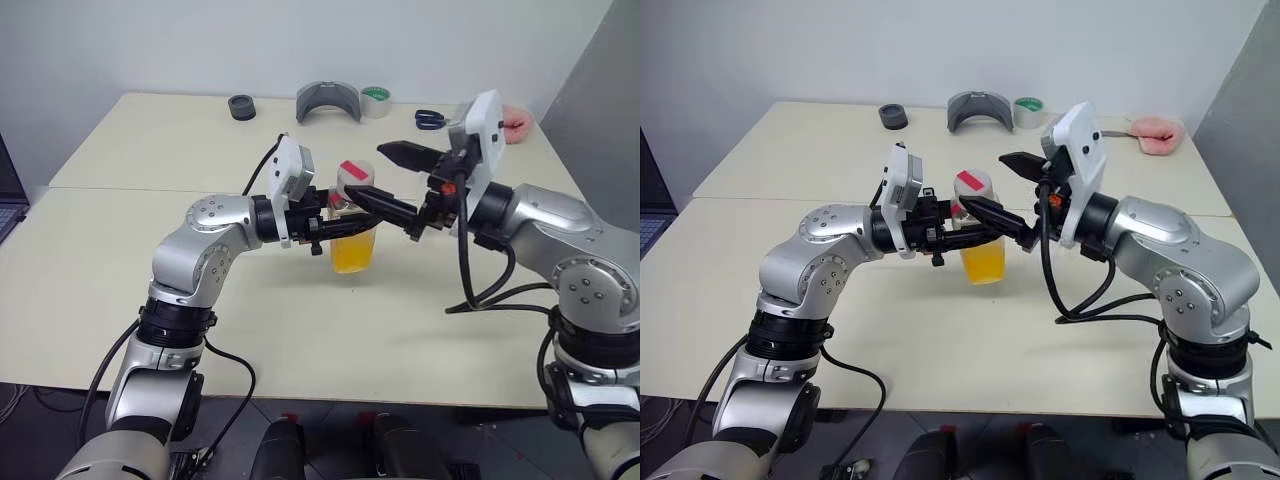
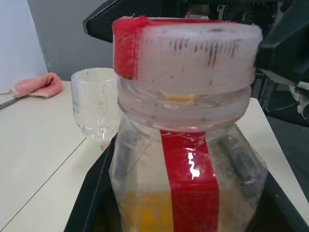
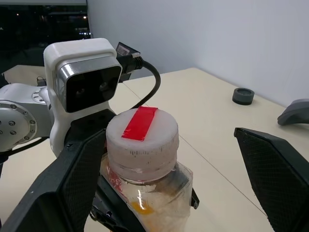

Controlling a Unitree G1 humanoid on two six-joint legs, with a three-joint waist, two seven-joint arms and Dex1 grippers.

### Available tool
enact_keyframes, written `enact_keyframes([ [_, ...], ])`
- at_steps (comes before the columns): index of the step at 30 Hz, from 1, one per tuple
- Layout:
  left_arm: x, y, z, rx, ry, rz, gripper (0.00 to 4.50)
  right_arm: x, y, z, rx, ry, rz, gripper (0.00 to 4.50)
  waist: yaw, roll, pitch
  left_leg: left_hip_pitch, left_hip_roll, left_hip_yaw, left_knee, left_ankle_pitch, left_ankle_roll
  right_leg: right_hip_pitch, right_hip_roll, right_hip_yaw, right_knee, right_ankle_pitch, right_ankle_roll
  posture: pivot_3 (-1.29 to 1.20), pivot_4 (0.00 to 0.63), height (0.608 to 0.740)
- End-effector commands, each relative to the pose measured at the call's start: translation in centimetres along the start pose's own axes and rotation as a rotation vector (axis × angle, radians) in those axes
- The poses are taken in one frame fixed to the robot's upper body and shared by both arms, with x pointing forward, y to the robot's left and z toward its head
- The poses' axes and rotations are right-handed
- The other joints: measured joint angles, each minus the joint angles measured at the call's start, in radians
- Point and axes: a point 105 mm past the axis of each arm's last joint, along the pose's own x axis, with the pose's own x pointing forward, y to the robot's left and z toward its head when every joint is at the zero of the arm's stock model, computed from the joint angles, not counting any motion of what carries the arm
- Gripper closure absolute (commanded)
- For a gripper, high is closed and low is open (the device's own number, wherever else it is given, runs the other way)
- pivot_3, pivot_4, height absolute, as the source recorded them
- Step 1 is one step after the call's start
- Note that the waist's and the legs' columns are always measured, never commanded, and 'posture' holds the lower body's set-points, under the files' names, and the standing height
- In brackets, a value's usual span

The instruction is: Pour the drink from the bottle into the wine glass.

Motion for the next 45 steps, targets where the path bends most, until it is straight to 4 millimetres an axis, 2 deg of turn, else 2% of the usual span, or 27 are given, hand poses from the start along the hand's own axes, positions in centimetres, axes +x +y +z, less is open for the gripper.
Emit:
enact_keyframes([
  [1,0.1,-0.2,1.9,0.070,-0.049,-0.023,2.55,-1.1,-1.1,1.1,-0.031,-0.027,-0.067,0.02,0.000,0.000,0.000,0.000,0.000,0.000,0.000,0.000,0.000,0.000,0.000,0.000,0.000,0.000,0.000,0.00,0.150,0.740],
  [21,-0.1,-0.1,1.8,0.071,-0.046,-0.021,2.55,-1.7,-1.0,0.8,-0.029,-0.014,-0.067,0.02,0.000,0.000,0.000,0.000,0.000,0.000,0.000,0.000,0.000,0.000,0.000,0.000,0.000,0.000,0.000,0.00,0.150,0.740],
  [30,-0.2,-0.1,1.7,0.075,-0.045,-0.022,2.55,-1.7,1.3,1.1,0.027,-0.039,0.071,0.02,0.000,0.000,0.000,0.000,0.000,0.000,0.000,0.000,0.000,0.000,0.000,0.000,0.000,0.000,0.000,0.00,0.150,0.740],
  [38,-0.3,-0.1,1.8,0.079,-0.042,-0.018,2.55,-0.7,1.3,1.3,0.026,-0.056,0.084,0.02,0.000,0.000,0.000,0.000,0.000,0.000,0.000,0.000,0.000,0.000,0.000,0.000,0.000,0.000,0.000,0.00,0.150,0.740],
  [42,-0.4,-0.2,1.7,0.080,-0.039,-0.018,2.55,0.9,1.4,1.7,0.025,-0.097,0.102,0.02,-0.003,0.000,0.000,0.000,0.000,0.000,0.000,0.000,0.000,0.000,0.000,0.000,0.000,0.000,0.000,0.00,0.150,0.740],
  [45,-0.3,-0.4,1.8,0.081,-0.039,-0.025,2.55,1.7,2.3,2.1,0.038,-0.122,0.144,0.02,-0.003,0.000,0.000,0.000,0.000,0.000,0.000,0.000,0.000,0.000,0.001,0.000,0.000,0.000,0.000,0.00,0.150,0.740],
])
